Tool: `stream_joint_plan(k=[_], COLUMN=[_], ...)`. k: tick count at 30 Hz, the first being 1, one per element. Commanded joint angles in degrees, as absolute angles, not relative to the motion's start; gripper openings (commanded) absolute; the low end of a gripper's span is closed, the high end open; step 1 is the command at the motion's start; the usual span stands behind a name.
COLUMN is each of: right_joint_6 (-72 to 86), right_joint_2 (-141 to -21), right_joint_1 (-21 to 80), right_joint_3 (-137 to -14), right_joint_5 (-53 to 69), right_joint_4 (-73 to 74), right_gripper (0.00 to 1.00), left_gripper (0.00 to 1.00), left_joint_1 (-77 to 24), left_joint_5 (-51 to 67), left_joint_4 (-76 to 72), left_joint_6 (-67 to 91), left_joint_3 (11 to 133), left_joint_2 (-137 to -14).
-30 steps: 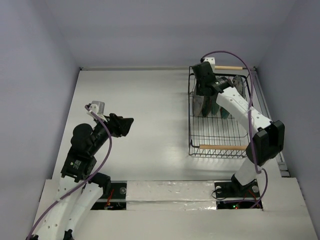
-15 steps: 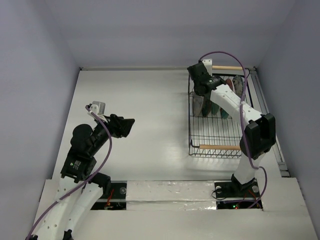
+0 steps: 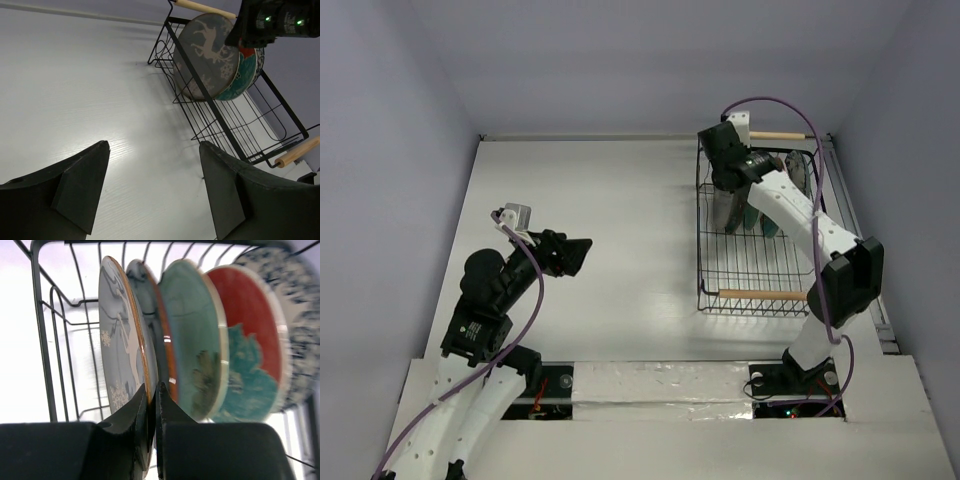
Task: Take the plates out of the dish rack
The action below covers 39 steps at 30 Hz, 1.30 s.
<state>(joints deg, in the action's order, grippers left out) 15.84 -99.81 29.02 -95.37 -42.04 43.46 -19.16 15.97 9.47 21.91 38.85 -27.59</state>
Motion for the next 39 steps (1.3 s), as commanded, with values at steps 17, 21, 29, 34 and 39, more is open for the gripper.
stream_joint_plan(k=[17,21,29,34,39], right_joint_6=[17.83,26.34,35.41,40.16,42.8], right_joint_2=[-84.88,-92.52,-107.48,-111.61,-117.24], right_joint_1=[42.44,43.59,45.26,45.79,45.79], right_joint_3=[-106.44,-106.0,-108.28,-104.25,-101.87], right_joint_5=[-28.53,-17.34,-8.44,-7.21,-5.8], right_joint_4=[27.88,19.02,6.43,0.89,0.62], right_gripper=[0.0,0.0,0.0,0.0,0.0], left_gripper=[0.78,0.74,0.71,0.71,0.71], left_joint_1=[-19.42,-19.42,-19.42,-19.42,-19.42], left_joint_5=[13.01,12.31,10.46,11.07,11.08], left_joint_4=[8.0,8.26,8.96,8.61,8.61], left_joint_6=[21.62,21.71,21.97,21.97,21.97], left_joint_3=[38.85,38.85,39.11,38.76,38.76], left_joint_2=[-26.19,-26.02,-25.84,-26.19,-26.46])
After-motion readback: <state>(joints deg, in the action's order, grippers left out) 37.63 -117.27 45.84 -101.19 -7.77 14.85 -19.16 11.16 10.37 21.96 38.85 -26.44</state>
